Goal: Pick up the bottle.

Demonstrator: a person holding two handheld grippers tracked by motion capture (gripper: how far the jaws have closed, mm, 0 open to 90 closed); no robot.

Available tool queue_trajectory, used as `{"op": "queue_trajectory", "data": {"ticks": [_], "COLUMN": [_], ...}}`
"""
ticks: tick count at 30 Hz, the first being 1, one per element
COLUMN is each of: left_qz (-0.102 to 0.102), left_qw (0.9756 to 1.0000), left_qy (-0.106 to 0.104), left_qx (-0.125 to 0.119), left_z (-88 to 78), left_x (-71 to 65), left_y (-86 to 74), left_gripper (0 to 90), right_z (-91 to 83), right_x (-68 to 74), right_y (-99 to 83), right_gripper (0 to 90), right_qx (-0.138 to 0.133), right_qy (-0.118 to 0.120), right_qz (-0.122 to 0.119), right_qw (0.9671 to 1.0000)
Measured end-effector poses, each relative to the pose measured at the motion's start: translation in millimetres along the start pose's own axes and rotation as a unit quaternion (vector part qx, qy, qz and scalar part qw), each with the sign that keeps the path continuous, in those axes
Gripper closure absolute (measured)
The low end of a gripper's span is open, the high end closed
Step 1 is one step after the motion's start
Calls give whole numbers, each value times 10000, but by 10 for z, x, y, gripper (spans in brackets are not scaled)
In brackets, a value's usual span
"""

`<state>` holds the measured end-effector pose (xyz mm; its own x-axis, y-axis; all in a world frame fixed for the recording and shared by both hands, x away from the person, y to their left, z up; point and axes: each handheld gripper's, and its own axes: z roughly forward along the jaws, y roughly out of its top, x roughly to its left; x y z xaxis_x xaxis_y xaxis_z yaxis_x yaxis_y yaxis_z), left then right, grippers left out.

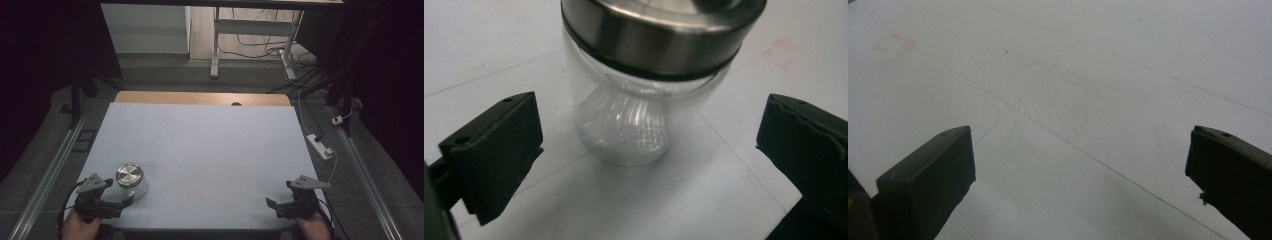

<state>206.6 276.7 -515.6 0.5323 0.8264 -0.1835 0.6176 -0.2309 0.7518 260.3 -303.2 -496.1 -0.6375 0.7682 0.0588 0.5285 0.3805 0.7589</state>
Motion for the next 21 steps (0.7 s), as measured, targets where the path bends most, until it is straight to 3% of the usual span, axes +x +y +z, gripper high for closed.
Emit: {"op": "queue_trajectory", "data": {"ticks": [5,10,21], "left_qz": [5,0,220], "left_qw": [10000,10000,9995], "left_qy": [-1,-7,-53], "left_qx": [-86,21,222], "left_z": [84,168,331], "left_x": [32,32,36], "left_y": [38,91,215], "left_gripper": [0,0,4], "right_z": [5,9,14], "right_x": [-3,-2,1], "right_y": [1,3,6], "right_gripper": [0,0,0], "right_qx": [19,40,79], "right_qy": [-4,-13,-13], "right_qz": [-8,-24,-28], "right_qw": [10000,10000,10000]}}
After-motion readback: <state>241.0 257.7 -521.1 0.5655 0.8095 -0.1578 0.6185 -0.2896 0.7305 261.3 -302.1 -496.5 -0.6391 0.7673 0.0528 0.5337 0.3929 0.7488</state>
